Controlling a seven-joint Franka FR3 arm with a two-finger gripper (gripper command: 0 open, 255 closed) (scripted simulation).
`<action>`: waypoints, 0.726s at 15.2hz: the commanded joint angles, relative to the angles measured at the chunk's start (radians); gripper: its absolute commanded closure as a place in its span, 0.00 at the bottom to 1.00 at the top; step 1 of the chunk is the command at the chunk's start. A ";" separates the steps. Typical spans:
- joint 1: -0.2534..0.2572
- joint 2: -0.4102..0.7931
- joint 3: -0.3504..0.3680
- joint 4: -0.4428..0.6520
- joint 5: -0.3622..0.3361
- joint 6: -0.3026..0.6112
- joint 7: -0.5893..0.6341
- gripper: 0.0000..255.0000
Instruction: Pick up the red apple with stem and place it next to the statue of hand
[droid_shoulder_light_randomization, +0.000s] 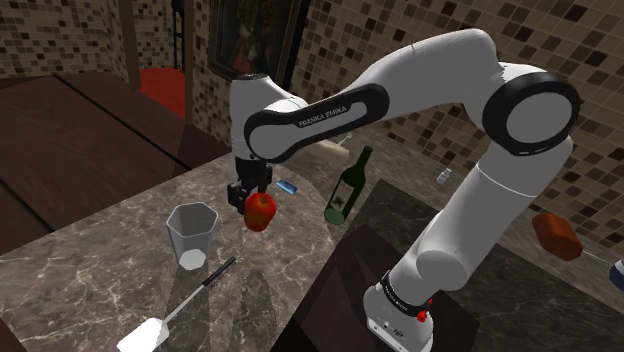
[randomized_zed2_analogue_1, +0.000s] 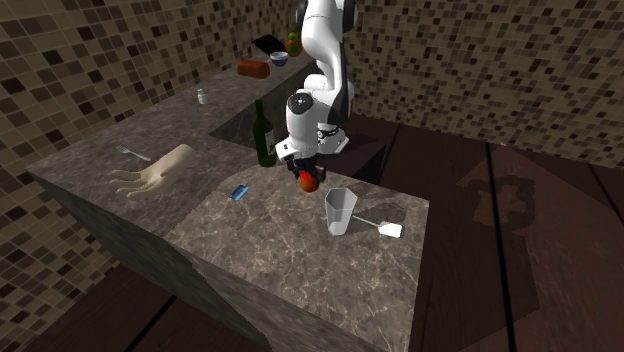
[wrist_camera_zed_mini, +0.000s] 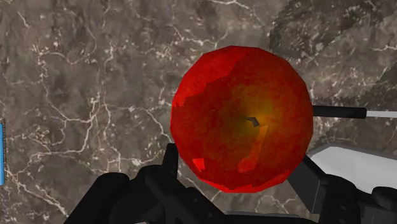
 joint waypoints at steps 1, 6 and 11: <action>-0.001 -0.013 0.000 0.011 0.006 -0.024 -0.004 1.00; -0.002 -0.049 0.000 0.043 0.021 -0.089 -0.015 1.00; -0.004 -0.080 -0.002 0.080 0.032 -0.155 -0.024 1.00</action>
